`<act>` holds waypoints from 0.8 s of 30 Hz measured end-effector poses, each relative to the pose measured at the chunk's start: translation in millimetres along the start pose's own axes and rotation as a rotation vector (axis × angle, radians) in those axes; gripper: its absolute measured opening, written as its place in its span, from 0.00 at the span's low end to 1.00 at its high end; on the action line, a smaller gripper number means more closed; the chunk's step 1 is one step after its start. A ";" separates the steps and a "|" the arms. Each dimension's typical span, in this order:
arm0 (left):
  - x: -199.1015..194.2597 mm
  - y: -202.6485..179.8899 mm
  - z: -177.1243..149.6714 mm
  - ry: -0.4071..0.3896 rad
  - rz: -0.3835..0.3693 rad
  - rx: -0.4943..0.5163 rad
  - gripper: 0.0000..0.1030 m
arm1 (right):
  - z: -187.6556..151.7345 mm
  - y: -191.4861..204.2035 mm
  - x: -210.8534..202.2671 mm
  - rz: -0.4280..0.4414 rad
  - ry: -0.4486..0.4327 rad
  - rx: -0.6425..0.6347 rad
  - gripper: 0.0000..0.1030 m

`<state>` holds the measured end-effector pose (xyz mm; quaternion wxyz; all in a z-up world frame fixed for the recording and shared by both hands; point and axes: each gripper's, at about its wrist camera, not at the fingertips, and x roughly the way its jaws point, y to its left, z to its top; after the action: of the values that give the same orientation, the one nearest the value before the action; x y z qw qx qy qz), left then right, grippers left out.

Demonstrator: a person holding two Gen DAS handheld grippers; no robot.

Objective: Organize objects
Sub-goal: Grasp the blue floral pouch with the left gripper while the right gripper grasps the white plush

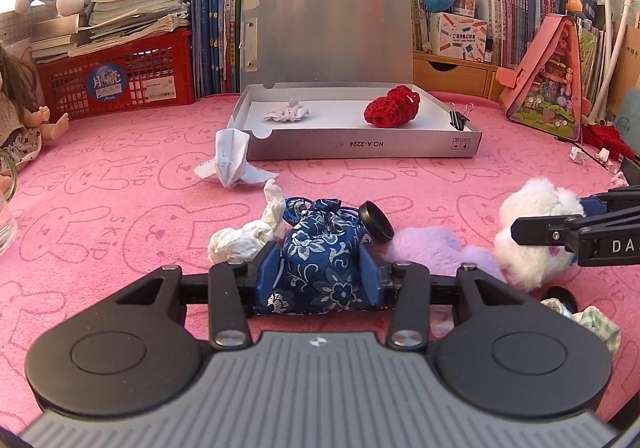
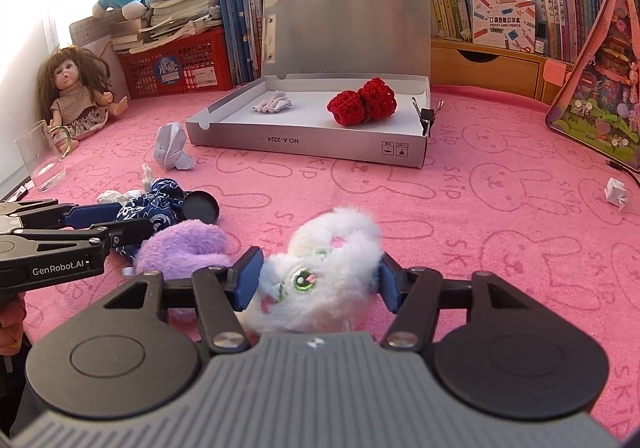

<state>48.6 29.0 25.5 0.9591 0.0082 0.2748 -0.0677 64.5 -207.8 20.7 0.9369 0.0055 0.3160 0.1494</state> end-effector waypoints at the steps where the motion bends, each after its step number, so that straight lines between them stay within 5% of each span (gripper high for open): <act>1: -0.3 0.3 0.1 -0.001 0.002 0.000 0.48 | -0.5 -1.2 0.3 -0.001 0.001 0.002 0.61; 12: 1.8 -3.0 -2.6 -0.005 0.021 0.030 0.50 | -8.4 1.2 5.0 -0.008 0.017 -0.045 0.77; 17: 3.6 -0.8 -5.2 -0.001 0.033 0.024 0.64 | -11.8 3.1 9.3 -0.004 0.037 -0.065 0.79; 24: 7.2 -0.7 -9.3 -0.004 0.035 0.042 0.70 | -14.4 7.7 14.1 -0.006 0.053 -0.090 0.80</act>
<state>49.6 27.8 13.8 0.9603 0.0332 0.2713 -0.0565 64.5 -197.7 1.6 0.9279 -0.0418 0.3338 0.1606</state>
